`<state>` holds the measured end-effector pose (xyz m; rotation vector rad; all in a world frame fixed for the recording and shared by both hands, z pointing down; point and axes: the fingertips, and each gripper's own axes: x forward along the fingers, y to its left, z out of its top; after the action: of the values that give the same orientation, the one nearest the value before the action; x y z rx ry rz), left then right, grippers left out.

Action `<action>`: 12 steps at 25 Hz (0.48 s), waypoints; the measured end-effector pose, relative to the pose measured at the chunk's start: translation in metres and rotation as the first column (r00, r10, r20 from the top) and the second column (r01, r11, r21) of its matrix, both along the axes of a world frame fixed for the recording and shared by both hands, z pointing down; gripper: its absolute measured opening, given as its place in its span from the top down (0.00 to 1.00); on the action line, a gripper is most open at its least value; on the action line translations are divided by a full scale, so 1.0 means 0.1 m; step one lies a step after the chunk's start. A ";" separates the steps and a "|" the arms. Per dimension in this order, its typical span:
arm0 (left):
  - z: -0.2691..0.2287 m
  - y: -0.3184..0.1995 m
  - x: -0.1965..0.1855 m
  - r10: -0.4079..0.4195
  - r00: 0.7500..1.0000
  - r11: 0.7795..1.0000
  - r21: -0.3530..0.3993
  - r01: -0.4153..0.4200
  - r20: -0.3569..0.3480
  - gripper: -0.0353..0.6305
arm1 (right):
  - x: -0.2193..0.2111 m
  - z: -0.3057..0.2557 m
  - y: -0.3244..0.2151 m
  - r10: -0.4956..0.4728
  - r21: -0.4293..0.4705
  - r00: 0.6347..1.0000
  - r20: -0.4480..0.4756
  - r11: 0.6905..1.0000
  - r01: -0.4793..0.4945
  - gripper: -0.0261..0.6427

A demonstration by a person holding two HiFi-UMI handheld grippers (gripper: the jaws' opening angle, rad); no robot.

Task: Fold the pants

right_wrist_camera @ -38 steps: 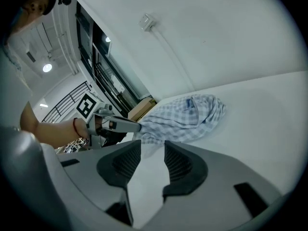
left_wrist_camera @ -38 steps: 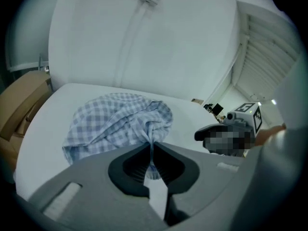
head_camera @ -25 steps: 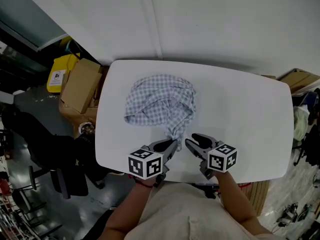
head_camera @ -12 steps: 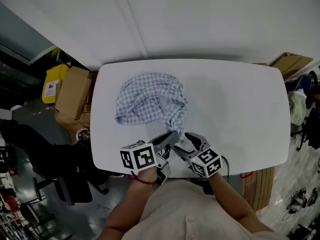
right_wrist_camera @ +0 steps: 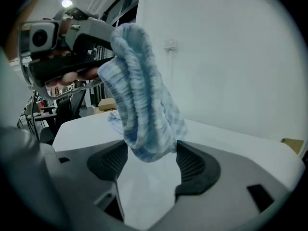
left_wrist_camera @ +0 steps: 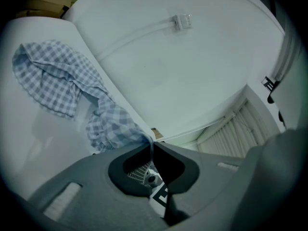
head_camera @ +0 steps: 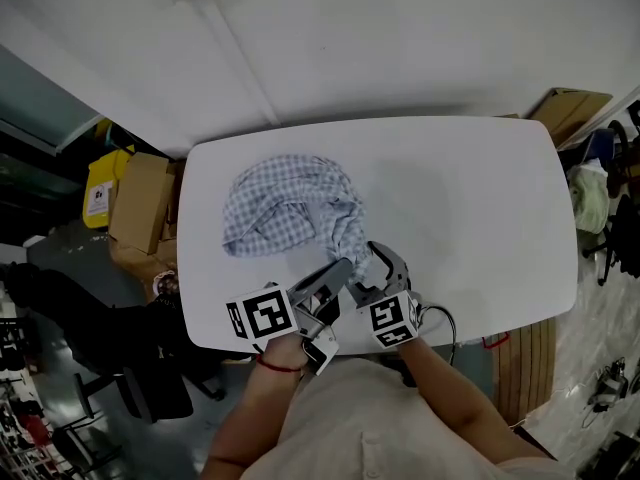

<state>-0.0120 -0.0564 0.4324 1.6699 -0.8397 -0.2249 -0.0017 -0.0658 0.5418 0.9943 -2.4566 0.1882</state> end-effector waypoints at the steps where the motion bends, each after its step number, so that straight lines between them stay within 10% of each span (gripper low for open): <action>1: -0.01 0.00 -0.01 -0.006 1.000 1.000 0.001 0.006 -0.002 0.91 | 0.04 -0.03 -0.01 -0.007 0.024 1.000 -0.015 1.000 0.007 0.48; 4: -0.02 0.01 -0.09 -0.032 0.999 0.999 0.002 0.032 -0.008 0.91 | 0.20 -0.12 -0.01 -0.031 0.094 0.997 -0.075 0.995 0.038 0.78; 12: 0.31 0.11 -0.11 -0.024 1.000 0.997 -0.073 0.024 0.000 0.91 | 0.63 -0.39 -0.18 -0.182 0.079 0.961 -0.208 0.976 0.202 0.82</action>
<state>-0.0226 -0.0449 0.4632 1.5921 -0.8584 -0.2092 0.0617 -0.0833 0.5033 0.7667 -2.3764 -0.0963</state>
